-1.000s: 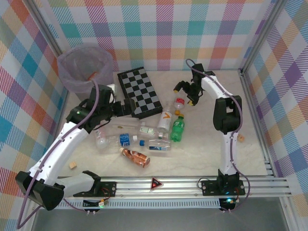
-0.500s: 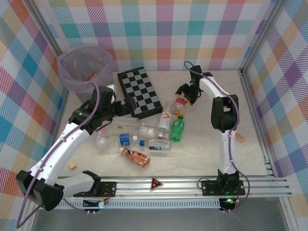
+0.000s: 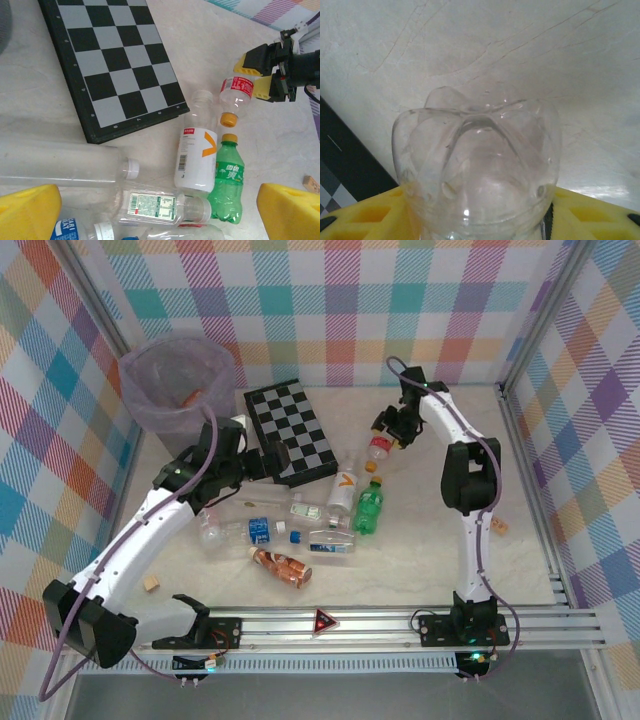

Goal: Put the plastic bottles in the bin

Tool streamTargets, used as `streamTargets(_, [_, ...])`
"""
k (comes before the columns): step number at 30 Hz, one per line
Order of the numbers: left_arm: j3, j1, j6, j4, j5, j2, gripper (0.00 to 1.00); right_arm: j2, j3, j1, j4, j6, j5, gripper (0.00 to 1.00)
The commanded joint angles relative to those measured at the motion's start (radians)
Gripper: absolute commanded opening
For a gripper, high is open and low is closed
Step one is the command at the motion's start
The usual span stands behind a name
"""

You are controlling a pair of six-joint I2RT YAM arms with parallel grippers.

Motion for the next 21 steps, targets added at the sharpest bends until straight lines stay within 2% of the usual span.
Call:
streamTargets(1, [-0.009,-0.008,0.0,0.069,0.072,0.008,1.0,-0.111,0.03,-0.01,-0.067,-0.103,0.021,0.56])
streamTargets(2, [-0.008,-0.01,-0.001,0.083,0.094,0.012,1.0,-0.127,0.029,-0.009,-0.073,-0.136,0.007,0.53])
streamTargets(7, [-0.019,-0.03,-0.007,0.194,0.203,0.043,1.0,-0.213,0.006,-0.009,-0.101,-0.231,-0.13,0.52])
streamTargets(8, [-0.026,-0.038,-0.011,0.229,0.229,0.051,1.0,-0.233,-0.009,-0.009,-0.099,-0.238,-0.176,0.5])
streamTargets(13, [-0.06,-0.07,-0.025,0.418,0.328,0.122,1.0,-0.323,-0.086,0.022,-0.045,-0.217,-0.393,0.49])
streamTargets(21, [0.023,-0.153,-0.032,0.482,0.35,0.262,1.0,-0.398,-0.147,0.125,-0.017,-0.188,-0.432,0.5])
